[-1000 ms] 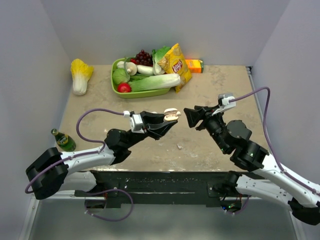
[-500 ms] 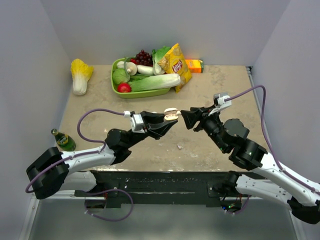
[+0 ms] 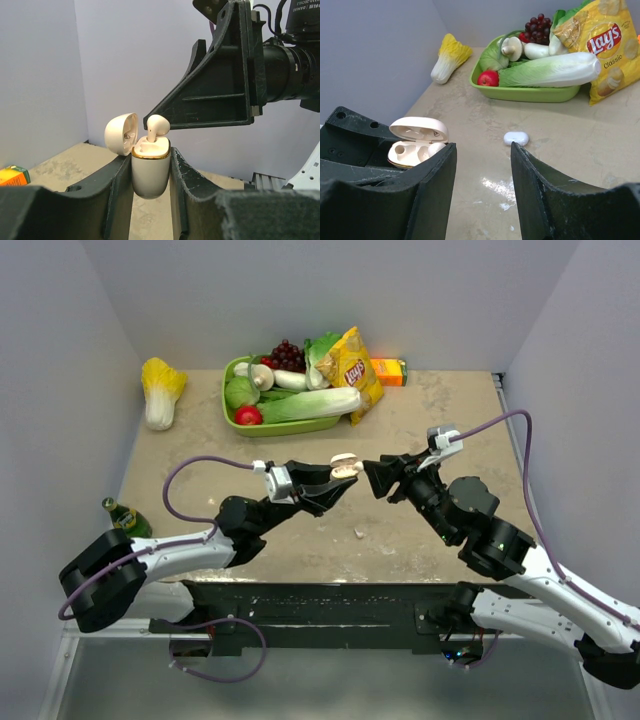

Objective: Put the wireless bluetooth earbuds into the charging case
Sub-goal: Place the earbud in the charging case.

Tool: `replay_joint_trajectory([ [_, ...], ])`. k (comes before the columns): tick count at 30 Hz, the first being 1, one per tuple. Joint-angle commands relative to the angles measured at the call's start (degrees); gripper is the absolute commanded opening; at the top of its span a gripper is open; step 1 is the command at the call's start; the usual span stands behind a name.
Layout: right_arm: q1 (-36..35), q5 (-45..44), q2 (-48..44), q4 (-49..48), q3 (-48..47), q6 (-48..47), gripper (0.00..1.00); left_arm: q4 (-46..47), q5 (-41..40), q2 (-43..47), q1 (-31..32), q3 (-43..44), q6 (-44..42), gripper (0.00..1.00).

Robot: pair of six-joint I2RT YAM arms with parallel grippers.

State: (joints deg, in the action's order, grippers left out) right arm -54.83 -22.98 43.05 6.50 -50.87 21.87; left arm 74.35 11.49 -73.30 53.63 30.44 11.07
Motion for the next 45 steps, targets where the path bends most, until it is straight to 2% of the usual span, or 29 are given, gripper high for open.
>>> replay_joint_trajectory([
  [1, -0.28, 3.12, -0.42, -1.76, -1.42, 1.33, 0.51, 34.37, -0.33, -1.06, -0.28, 2.61, -1.75, 0.00],
  [11, -0.37, 4.26, -0.51, -1.67, -1.34, 1.95, 0.51, 34.37, -1.29, -2.55, -0.36, 3.58, -2.10, 0.00],
  [22, -0.28, -1.10, -2.71, 1.23, -2.12, 1.25, 0.54, 34.37, -1.56, -2.11, -0.98, 2.79, -2.19, 0.00],
  [45, -0.28, 1.54, -1.21, 0.00, -2.65, 0.81, 0.53, 34.37, -1.47, -2.02, -0.98, 2.35, -1.84, 0.00],
])
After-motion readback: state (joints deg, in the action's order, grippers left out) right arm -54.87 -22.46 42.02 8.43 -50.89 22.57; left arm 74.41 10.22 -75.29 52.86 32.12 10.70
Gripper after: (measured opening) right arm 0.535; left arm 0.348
